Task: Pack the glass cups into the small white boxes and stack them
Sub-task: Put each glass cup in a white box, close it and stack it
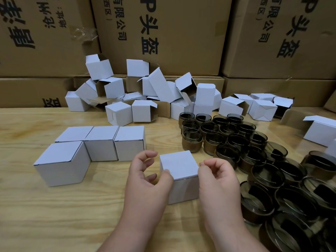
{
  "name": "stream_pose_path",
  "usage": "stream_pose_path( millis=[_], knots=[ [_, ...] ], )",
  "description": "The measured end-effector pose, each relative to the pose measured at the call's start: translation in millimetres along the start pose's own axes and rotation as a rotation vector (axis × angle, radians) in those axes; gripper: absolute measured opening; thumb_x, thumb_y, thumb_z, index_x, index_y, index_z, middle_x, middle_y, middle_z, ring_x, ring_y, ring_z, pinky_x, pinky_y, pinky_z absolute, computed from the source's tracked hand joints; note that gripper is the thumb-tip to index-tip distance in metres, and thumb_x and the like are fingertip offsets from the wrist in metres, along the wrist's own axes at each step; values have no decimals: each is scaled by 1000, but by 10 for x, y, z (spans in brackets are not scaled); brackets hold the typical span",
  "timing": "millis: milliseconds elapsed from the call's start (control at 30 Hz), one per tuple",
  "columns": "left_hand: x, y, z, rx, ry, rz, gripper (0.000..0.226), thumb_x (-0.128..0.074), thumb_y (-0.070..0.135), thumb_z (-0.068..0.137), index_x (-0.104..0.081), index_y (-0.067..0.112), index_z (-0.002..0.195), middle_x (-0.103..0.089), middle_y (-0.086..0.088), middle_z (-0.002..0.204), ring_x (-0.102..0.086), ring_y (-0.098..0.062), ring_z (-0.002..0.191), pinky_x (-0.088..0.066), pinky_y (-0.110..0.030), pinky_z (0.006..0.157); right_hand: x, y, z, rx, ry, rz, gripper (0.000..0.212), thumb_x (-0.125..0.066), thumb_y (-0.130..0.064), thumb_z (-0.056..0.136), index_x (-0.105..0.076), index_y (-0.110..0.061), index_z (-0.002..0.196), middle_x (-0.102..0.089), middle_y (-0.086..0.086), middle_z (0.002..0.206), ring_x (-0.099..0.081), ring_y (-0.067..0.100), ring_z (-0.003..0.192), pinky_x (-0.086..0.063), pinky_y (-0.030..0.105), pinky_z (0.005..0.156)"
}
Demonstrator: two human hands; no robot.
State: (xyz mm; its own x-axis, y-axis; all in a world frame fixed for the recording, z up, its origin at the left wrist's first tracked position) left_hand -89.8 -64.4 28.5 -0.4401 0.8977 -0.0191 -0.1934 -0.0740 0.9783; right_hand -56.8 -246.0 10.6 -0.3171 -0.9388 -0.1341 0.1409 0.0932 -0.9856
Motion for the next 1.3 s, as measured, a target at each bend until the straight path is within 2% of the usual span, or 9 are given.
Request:
stream_pose_path(
  millis=[233, 367, 567, 700, 800, 933, 1067, 1200, 1300],
  knots=[
    [-22, -3, 7, -28, -12, 9, 39, -65, 32, 69, -56, 56, 98, -63, 18, 117, -59, 8, 107, -50, -27, 92, -24, -73, -16, 39, -22, -39, 22, -62, -3, 84, -65, -24, 91, -70, -12, 84, -58, -5, 63, -45, 8, 57],
    [-40, -79, 26, 4, -47, -31, 36, -66, 29, 76, -57, 46, 106, -63, 19, 119, -61, 9, 103, -47, -18, 83, -25, -72, -29, 23, -21, -48, 20, -61, -6, 85, -65, -25, 91, -71, -12, 85, -59, -4, 67, -45, 10, 58],
    [-56, -151, 54, 48, -73, -96, 37, -63, 4, 94, -57, 34, 114, -68, 13, 117, -65, 6, 100, -48, -6, 73, -9, -54, -32, -19, -19, -47, 15, -60, -12, 90, -64, -26, 93, -68, -22, 76, -56, -9, 61, -43, 26, 63],
    [-69, -152, 68, 67, -70, -140, 35, -65, 5, 93, -57, 32, 115, -69, 10, 118, -67, 3, 99, -50, -10, 73, -25, -144, -82, 73, -31, -142, 19, -58, -12, 91, -63, -29, 92, -68, -19, 88, -60, -8, 72, -44, 23, 65],
    [-75, -143, 79, 87, -66, -182, 34, -68, 17, 82, -59, 31, 112, -69, 9, 114, -68, 0, 97, -51, -13, 72, -118, -235, -179, 214, -103, -337, 16, -60, -27, 89, -61, -40, 98, -60, -20, 108, -60, -7, 88, -44, 19, 69],
    [-72, -178, 116, 157, -79, -225, 25, -66, 24, 77, -67, 29, 101, -73, 10, 97, -69, -7, 87, -55, -23, 74, -258, -203, -274, 240, -258, -602, 41, -63, -52, 75, -48, -50, 113, -40, -29, 118, -45, -13, 99, -36, 9, 79],
    [-90, -224, 129, 213, -85, -287, 14, -61, 11, 94, -68, 21, 101, -69, 4, 89, -64, -14, 85, -54, -36, 80, -282, -213, -319, 253, -234, -736, 72, -75, -63, 62, -44, -53, 126, -39, -25, 119, -32, -16, 94, -38, 26, 87],
    [-80, -210, 155, 218, -75, -366, 12, -57, 20, 91, -67, 24, 95, -73, 6, 89, -66, -7, 82, -55, -27, 74, -152, -217, -295, 185, -51, -589, 68, -66, -69, 55, -53, -53, 120, -58, -22, 108, -56, 3, 93, -48, 36, 83],
    [-68, -252, 177, 212, -82, -303, 20, -49, 31, 88, -68, 37, 90, -72, 12, 85, -64, -9, 80, -49, -30, 74, 12, -362, -289, 185, 72, -279, 39, -63, -64, 63, -62, -59, 102, -63, -33, 96, -61, -12, 86, -53, 37, 80]
  ],
)
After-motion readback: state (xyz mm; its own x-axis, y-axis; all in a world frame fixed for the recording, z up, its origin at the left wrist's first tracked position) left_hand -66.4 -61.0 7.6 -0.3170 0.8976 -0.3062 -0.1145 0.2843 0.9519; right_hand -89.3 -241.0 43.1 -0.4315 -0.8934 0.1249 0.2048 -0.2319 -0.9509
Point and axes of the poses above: each hand's wrist, its own z-axis towards the middle knuckle, its own x-axis out of the back of the hand, y = z × x, the point moved 7 cm from there along z, towards the middle knuckle
